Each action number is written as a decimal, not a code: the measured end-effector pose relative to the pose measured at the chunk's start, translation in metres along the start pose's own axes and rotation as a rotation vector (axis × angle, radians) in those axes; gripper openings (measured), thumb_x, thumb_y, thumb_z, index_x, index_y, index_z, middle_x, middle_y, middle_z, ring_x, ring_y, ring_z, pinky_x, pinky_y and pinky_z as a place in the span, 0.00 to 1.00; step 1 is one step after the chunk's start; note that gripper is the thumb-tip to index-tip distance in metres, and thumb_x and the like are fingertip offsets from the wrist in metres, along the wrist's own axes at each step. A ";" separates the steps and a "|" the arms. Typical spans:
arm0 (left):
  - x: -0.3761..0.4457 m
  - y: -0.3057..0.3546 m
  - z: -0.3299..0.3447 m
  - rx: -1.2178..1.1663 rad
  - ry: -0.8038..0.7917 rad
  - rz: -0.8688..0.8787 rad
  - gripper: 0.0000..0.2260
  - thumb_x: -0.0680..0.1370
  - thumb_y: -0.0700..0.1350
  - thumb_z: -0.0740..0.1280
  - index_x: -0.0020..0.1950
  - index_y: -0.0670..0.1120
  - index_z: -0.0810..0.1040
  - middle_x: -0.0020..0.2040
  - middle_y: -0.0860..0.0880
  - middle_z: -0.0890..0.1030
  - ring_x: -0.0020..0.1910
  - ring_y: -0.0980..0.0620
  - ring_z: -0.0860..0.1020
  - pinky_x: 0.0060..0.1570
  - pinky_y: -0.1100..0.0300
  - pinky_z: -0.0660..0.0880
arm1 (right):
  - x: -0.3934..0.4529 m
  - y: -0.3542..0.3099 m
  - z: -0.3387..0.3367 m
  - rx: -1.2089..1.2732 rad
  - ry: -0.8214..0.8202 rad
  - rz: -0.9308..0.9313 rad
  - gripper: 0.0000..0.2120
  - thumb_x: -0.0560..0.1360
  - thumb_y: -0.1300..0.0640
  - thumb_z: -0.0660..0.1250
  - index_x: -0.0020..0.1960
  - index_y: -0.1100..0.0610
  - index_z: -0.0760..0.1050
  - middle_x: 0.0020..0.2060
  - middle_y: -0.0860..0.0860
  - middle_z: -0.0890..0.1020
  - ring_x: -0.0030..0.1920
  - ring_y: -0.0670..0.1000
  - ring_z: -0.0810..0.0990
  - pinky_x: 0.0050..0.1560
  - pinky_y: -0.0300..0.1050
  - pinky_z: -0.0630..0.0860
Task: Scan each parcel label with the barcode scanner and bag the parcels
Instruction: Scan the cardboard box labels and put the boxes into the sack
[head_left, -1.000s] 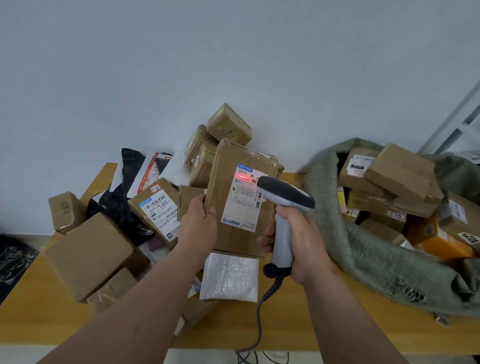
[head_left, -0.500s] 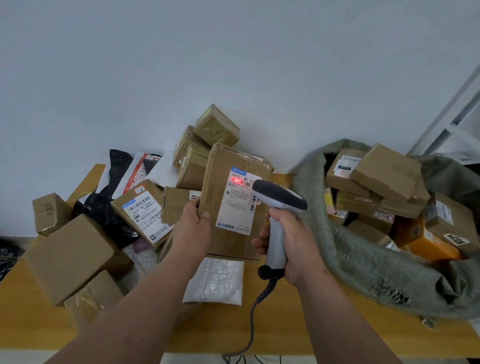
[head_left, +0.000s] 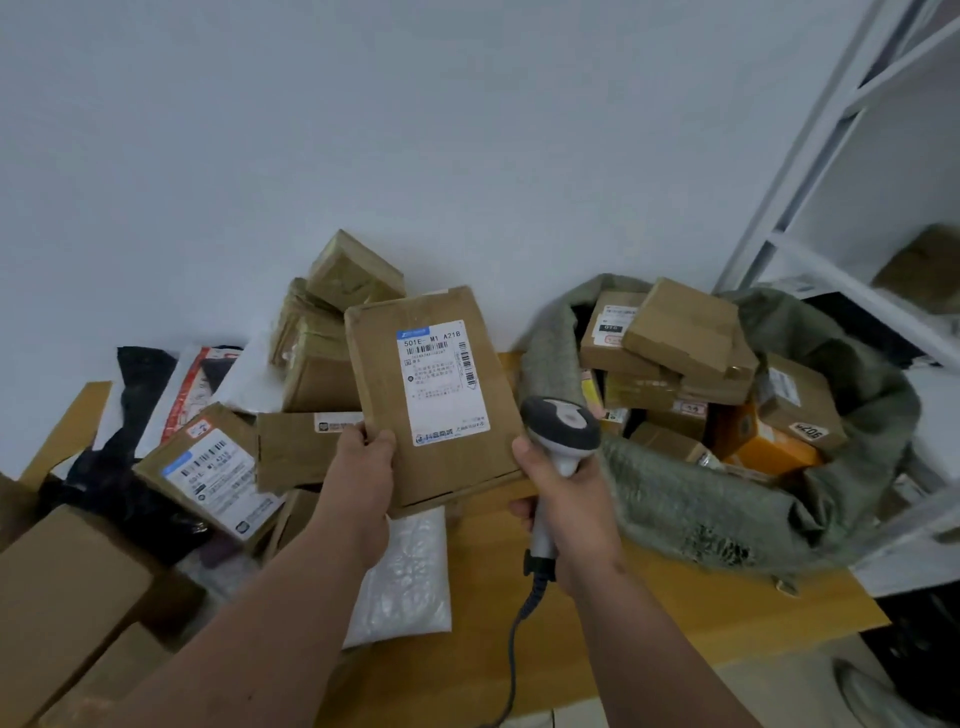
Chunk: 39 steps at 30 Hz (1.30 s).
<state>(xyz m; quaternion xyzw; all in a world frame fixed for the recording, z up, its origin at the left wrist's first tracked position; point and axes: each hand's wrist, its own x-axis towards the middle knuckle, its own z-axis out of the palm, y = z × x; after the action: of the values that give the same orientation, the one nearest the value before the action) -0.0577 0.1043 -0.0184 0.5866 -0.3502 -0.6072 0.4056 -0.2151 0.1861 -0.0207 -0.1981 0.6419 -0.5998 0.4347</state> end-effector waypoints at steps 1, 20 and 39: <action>0.000 0.000 0.002 -0.013 -0.038 -0.016 0.11 0.84 0.45 0.57 0.66 0.49 0.69 0.55 0.50 0.78 0.54 0.49 0.78 0.55 0.49 0.75 | 0.000 0.002 0.000 0.035 0.005 -0.001 0.22 0.72 0.49 0.76 0.63 0.50 0.75 0.51 0.52 0.84 0.31 0.50 0.81 0.30 0.41 0.76; 0.004 -0.021 0.087 0.435 -0.261 0.023 0.15 0.83 0.55 0.58 0.67 0.53 0.72 0.59 0.49 0.77 0.56 0.49 0.76 0.57 0.52 0.73 | 0.050 -0.018 -0.106 -0.002 0.269 -0.265 0.27 0.72 0.62 0.77 0.67 0.53 0.71 0.55 0.55 0.83 0.53 0.57 0.83 0.49 0.52 0.82; -0.001 -0.093 0.254 0.873 -0.421 -0.213 0.21 0.83 0.50 0.59 0.77 0.49 0.64 0.77 0.44 0.62 0.75 0.44 0.63 0.73 0.51 0.62 | 0.123 -0.063 -0.267 -0.351 0.161 -0.372 0.27 0.71 0.64 0.76 0.60 0.43 0.69 0.49 0.31 0.74 0.50 0.37 0.76 0.51 0.36 0.71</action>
<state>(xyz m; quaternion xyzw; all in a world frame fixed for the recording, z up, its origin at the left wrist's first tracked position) -0.3185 0.1317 -0.0854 0.5988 -0.5844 -0.5472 -0.0218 -0.5111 0.2372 -0.0272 -0.3368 0.7211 -0.5627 0.2235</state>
